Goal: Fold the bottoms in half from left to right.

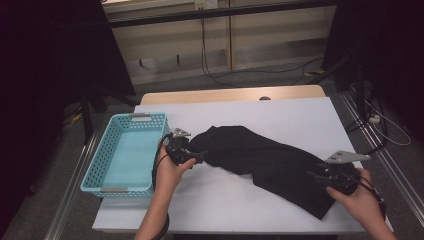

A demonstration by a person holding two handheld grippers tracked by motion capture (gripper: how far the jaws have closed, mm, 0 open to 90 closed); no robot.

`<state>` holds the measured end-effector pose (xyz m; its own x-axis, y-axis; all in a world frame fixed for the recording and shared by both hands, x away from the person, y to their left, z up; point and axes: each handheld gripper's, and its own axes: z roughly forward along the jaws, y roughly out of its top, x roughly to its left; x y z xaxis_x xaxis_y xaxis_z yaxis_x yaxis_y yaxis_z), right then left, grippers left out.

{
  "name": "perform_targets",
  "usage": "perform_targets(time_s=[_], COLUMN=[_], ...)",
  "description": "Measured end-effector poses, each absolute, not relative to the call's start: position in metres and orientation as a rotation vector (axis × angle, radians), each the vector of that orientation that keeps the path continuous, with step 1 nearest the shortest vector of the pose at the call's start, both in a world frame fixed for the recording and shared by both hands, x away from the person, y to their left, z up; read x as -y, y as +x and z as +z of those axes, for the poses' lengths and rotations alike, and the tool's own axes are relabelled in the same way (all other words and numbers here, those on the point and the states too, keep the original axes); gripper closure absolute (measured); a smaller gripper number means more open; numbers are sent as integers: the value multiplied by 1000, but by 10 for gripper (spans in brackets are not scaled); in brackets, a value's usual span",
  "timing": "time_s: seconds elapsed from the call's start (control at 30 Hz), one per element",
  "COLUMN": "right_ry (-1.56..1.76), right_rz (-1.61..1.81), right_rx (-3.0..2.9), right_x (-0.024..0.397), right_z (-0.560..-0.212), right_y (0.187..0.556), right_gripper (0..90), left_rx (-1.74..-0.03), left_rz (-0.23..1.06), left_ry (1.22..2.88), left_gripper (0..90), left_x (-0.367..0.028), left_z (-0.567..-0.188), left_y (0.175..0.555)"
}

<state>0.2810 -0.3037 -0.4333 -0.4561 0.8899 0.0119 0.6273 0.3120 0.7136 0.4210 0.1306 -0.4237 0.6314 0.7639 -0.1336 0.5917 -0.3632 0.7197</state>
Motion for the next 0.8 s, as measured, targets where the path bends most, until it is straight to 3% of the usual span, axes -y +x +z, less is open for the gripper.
perform_targets(time_s=[0.33, 0.47, 0.53, 0.63, 0.8], right_ry=[1191, 1146, 1109, 1051, 1040], right_rz=[1101, 1100, 1066, 1001, 998], right_rx=[-2376, -2438, -2458, -2448, -2443], right_x=[241, 224, 216, 209, 211], right_z=[-437, -444, -450, -452, -453], right_y=[272, 272, 271, 272, 274], right_gripper=[652, 543, 532, 643, 748], left_rx=[-1061, -1064, -1064, -1059, -1058], left_rz=[292, 288, 282, 281, 288], left_ry=[2082, 2081, 2081, 2089, 2090], left_gripper=[177, 173, 173, 173, 173], left_x=[-130, -131, -131, -131, -129], left_z=[-425, -425, -425, -425, -426], left_y=[421, 421, 421, 421, 421])
